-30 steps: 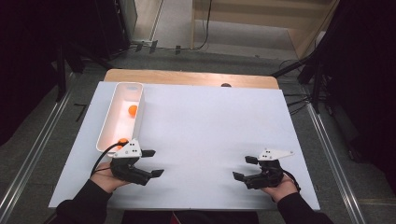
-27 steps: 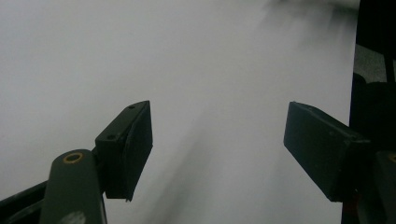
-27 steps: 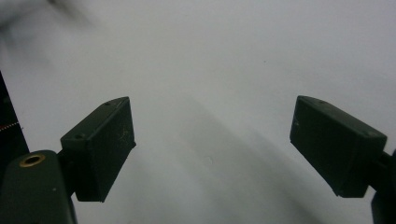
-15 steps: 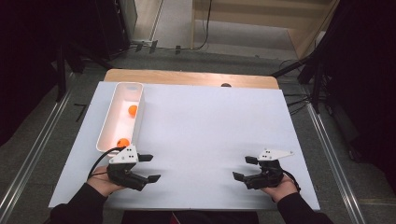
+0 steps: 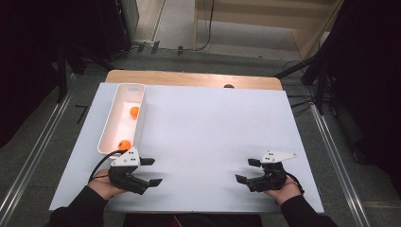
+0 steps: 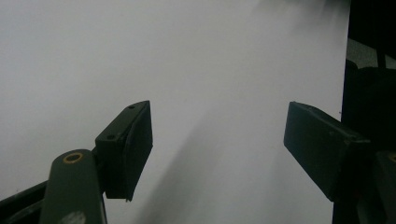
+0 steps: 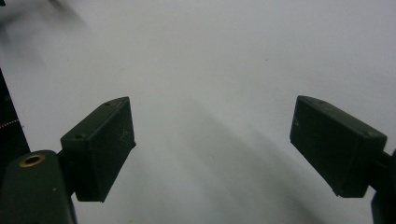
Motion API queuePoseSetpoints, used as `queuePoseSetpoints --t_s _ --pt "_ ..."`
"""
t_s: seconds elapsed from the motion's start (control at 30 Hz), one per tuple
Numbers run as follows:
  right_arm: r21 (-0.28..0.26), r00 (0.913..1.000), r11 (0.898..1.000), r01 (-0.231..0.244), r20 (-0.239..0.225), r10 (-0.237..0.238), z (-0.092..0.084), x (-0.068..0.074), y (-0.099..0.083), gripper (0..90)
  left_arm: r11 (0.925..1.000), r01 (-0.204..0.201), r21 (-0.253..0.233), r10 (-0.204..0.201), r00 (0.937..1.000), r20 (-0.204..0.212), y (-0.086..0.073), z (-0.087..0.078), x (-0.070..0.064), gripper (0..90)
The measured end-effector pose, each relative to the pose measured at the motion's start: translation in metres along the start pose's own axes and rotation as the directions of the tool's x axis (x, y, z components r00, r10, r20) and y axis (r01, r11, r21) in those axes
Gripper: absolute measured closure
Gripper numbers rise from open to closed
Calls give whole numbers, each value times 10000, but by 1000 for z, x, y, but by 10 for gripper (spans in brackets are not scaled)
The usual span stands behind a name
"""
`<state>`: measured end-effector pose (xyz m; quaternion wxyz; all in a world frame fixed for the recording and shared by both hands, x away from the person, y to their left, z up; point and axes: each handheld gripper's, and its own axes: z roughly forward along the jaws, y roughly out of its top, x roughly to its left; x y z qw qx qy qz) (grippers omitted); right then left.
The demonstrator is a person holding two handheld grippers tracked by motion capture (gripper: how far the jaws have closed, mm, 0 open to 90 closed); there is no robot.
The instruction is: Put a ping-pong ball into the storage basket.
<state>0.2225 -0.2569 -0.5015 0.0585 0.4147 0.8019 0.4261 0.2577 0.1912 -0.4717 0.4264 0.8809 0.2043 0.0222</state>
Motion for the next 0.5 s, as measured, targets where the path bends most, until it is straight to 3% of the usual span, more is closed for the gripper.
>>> queuePoseSetpoints --t_s 0.5 --pt "24 10000 10000 40 -38 -40 0 0 0 123 10000 34 -8 -34 10000 19 0 1 0 244"
